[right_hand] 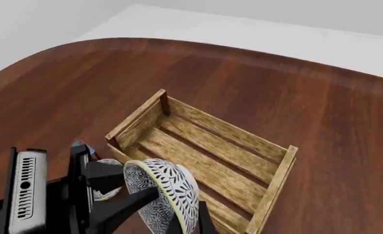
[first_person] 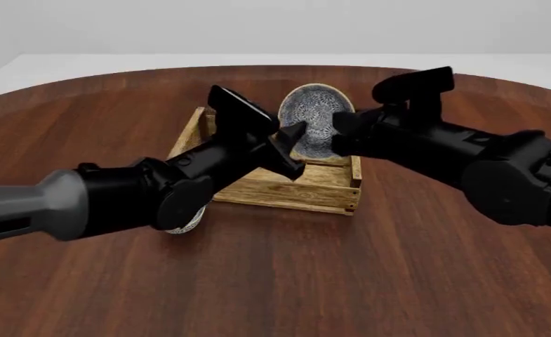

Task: Stack the right bowl on the left bowl and place them in the tray.

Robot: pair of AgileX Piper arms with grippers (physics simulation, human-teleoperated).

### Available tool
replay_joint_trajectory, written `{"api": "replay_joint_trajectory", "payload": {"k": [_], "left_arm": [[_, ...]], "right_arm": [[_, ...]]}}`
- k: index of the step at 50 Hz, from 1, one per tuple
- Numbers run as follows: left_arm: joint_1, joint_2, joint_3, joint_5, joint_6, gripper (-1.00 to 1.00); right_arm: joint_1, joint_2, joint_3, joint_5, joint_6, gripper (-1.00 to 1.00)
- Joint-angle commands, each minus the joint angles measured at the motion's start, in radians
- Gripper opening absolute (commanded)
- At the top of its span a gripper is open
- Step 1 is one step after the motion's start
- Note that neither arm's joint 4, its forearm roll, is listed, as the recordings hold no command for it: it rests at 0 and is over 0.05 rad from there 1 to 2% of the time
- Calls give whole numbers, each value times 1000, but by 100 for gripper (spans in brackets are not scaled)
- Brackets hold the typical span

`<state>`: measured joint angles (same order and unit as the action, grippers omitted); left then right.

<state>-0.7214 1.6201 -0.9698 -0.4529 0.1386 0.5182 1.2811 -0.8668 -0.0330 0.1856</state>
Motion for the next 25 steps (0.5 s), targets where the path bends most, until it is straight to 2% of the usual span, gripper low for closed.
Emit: {"api": "replay_joint_trajectory", "payload": {"k": [1,22,23,25], "left_arm": [[18,40,0,-7,-1,-100],[19,28,9,-16,-8,-100],[20,25,12,-18,-8,-100],[25,22,15,-22,-1,-100]], "right_arm": [[4,-10,-16,-6,8,-100],[4,-11,-16,-1,0,-100],[7,-14,-14,-1,1,100],[7,-18,-12,0,3,100]]}}
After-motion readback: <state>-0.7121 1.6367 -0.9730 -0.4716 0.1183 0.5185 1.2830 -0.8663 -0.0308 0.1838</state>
